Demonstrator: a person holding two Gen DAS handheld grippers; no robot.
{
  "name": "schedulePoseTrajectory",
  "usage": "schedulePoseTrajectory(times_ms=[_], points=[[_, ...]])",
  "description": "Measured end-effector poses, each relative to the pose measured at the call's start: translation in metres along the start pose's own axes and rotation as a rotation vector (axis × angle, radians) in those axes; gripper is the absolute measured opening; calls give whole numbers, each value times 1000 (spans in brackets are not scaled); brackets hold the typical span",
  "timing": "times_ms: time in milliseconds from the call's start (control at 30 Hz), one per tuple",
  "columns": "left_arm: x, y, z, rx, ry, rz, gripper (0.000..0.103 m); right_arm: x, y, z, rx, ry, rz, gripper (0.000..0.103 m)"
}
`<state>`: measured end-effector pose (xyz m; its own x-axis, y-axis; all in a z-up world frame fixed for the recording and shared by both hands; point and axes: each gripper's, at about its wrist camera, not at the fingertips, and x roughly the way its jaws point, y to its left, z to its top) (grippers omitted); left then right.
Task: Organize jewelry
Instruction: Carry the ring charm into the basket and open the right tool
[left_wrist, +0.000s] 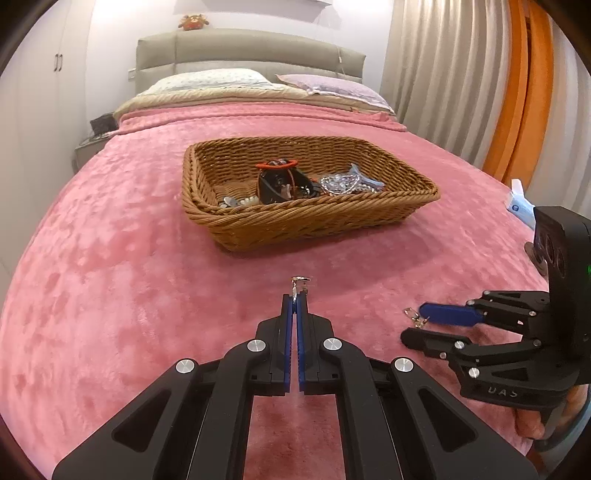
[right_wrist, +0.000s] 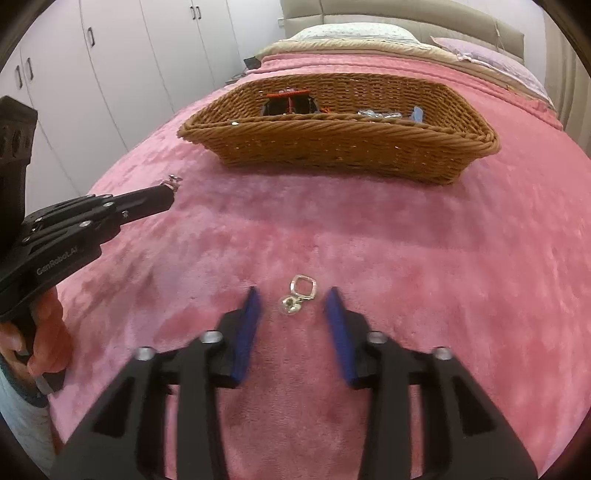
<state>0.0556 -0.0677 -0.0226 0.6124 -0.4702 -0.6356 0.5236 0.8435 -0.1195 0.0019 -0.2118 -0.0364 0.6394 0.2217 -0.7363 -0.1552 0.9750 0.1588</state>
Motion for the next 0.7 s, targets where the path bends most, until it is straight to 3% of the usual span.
schedulePoseTrajectory(times_ms=[67, 367, 533, 700], points=[[-2, -1, 0, 2, -9, -6, 0, -2, 4, -1, -23, -8, 8, 9], [-15, -6, 4, -7, -62, -36, 0, -28, 11, -1, -45, -81, 25, 9], [-27, -18, 19, 4, -102, -54, 0, -56, 5, 16, -15, -140, 41, 9], [-37, -31, 52, 13, -162, -38, 0, -84, -6, 54, -17, -233, 2, 9]])
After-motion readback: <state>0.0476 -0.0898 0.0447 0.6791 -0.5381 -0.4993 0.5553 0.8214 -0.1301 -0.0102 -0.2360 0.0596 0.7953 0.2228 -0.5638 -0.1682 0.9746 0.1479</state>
